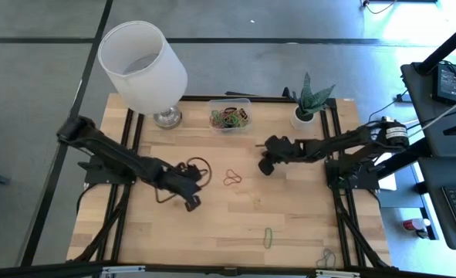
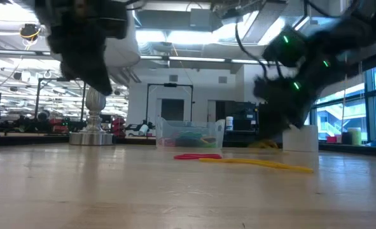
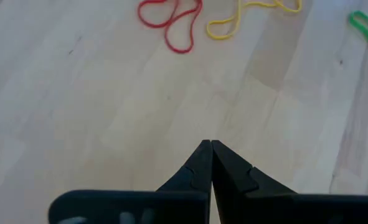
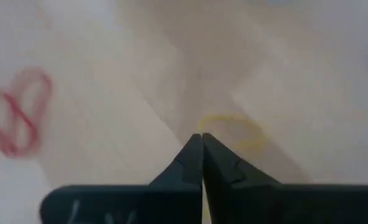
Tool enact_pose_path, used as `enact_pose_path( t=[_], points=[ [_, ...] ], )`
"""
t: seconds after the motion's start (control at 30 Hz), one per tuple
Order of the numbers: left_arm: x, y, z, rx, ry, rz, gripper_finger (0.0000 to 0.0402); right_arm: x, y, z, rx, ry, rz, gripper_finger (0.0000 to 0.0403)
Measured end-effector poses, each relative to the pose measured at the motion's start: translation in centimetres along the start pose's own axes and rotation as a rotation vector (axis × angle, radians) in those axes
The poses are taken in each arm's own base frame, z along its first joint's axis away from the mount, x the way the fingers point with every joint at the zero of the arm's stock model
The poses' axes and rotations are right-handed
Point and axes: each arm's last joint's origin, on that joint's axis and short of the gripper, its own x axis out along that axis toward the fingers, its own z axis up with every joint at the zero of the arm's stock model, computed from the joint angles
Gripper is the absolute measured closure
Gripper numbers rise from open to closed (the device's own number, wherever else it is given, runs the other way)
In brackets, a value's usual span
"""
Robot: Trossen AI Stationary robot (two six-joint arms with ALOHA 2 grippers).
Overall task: Pick and place rubber bands into bin
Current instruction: Put the top yellow rubber band into the transparent bin
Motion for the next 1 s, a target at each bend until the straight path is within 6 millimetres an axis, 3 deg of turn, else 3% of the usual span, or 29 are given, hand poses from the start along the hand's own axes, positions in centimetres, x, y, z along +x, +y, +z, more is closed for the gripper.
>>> enact_pose_path(
  t=[0.17,0.43,0.57,0.67,0.77,0.9,1.0],
  points=[
    [-1.3,3.3,-2.1,0.015,-0.018,-0.011,0.04,-2.1,2.0,4.5,-0.032,-0.004,-0.042,0.0401],
    [-2.4,7.4,-4.0,0.085,-0.056,-0.046,0.04,-6.4,6.3,13.7,-0.064,-0.273,-0.023,0.0402],
    [-2.7,9.1,-4.4,0.129,-0.074,-0.052,0.04,-6.8,7.4,18.0,-0.1,-0.356,-0.041,0.0402],
    [-3.0,10.0,-4.3,0.166,-0.089,-0.057,0.04,-5.6,7.7,20.6,-0.116,-0.371,-0.076,0.0402],
    [-3.2,10.8,-4.2,0.189,-0.101,-0.068,0.04,-2.9,7.3,22.1,-0.113,-0.327,-0.125,0.0403],
    [-3.6,11.5,-3.9,0.2,-0.128,-0.073,0.04,1.4,6.0,22.8,-0.108,-0.255,-0.193,0.0403],
    [-3.8,11.7,-3.8,0.186,-0.141,-0.081,0.04,4.3,4.5,22.3,-0.072,-0.188,-0.242,0.0403]
  ],
)
